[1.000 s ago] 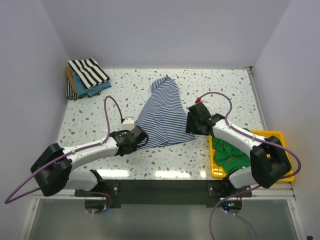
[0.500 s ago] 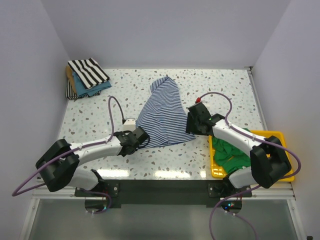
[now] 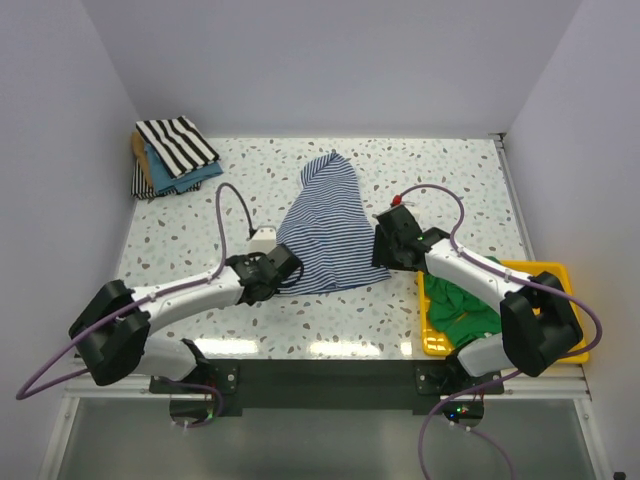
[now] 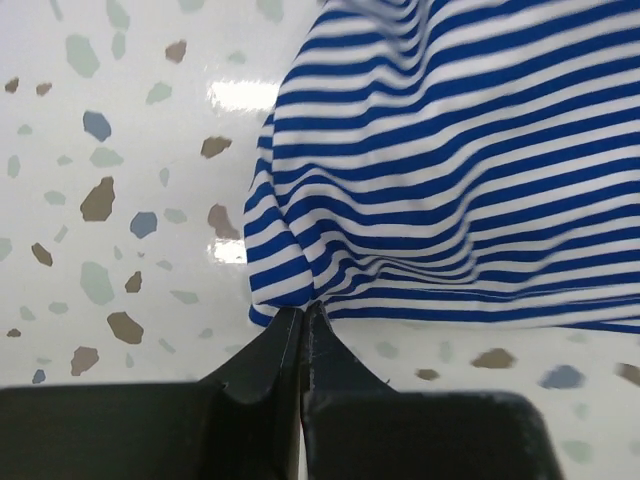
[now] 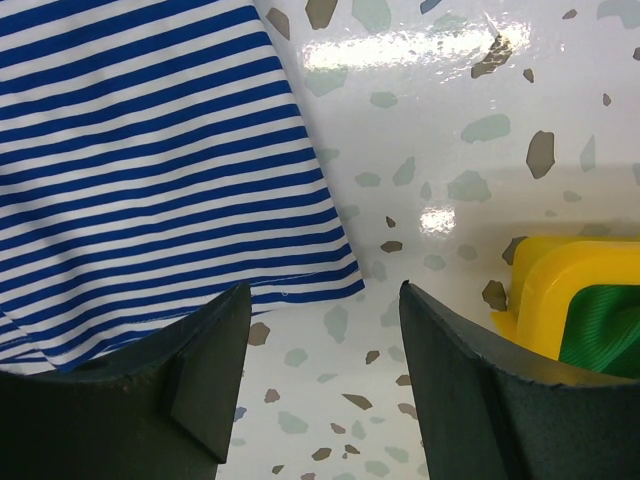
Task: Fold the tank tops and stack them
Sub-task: Flatten the tank top out
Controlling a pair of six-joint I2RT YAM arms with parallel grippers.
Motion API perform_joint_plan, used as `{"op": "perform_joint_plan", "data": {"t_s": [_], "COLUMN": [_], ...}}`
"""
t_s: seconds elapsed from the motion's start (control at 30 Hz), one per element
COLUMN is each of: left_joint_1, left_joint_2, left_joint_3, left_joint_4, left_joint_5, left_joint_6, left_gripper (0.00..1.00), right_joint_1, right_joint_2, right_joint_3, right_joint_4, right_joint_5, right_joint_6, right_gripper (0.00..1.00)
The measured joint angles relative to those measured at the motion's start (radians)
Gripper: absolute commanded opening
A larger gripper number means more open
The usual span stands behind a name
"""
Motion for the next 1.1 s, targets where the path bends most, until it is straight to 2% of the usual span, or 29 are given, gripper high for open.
{"op": "perform_joint_plan", "data": {"t_s": [0.2,0.37,0.57,0.83,1.1], "left_joint_1": [0.0,0.0,0.015,0.157,0.166], "left_joint_2": [-0.115,-0.17,-0.201,-0.323,-0.344], "left_joint_3": [0.233,0.357,0.385,0.408,0.408], "left_joint_4": [-0.042,-0.06,-0.105,-0.132,-0.13], "left_joint_5": [0.051,0.088,0.14,0.181,0.229], "left_joint_6": [0.035,0.05,0.044,0.043,0.042], "left_gripper": [0.0,0.0,0.0,0.0,0.0], "right_joint_1": [0.0,0.0,0.0,0.0,0.027], "right_joint_2": [0.0,0.0,0.0,0.059,0.08], "right_joint_3": [0.0,0.0,-0.007,-0.061,-0.098], "right_joint_4": [0.0,0.0,0.005,0.048,0.117], "right_joint_5": [0.001,0.005,0.007,-0.023,-0.085], "right_joint_6": [0.001,0.001,0.004,0.029,0.065], "right_gripper": [0.65,0.65,0.66,0.65,0.63]}}
